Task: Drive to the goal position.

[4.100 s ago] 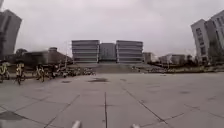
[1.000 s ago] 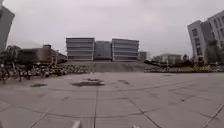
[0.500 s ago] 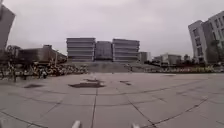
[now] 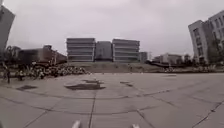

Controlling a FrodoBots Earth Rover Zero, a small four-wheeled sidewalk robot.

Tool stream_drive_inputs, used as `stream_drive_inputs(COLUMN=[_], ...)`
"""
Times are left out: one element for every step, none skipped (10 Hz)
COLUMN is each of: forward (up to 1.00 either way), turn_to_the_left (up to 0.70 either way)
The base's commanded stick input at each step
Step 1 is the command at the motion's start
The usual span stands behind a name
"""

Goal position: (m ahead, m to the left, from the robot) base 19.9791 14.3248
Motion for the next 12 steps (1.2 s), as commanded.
stream_drive_inputs(forward=[0.70,0.70,0.70,0.70,0.70,0.70,0.70,0.70,0.70,0.70,0.70,0.70], turn_to_the_left=[0.00,0.00,-0.03,-0.05,-0.18,0.00,0.00,0.00,0.00,0.00,0.00,0.00])
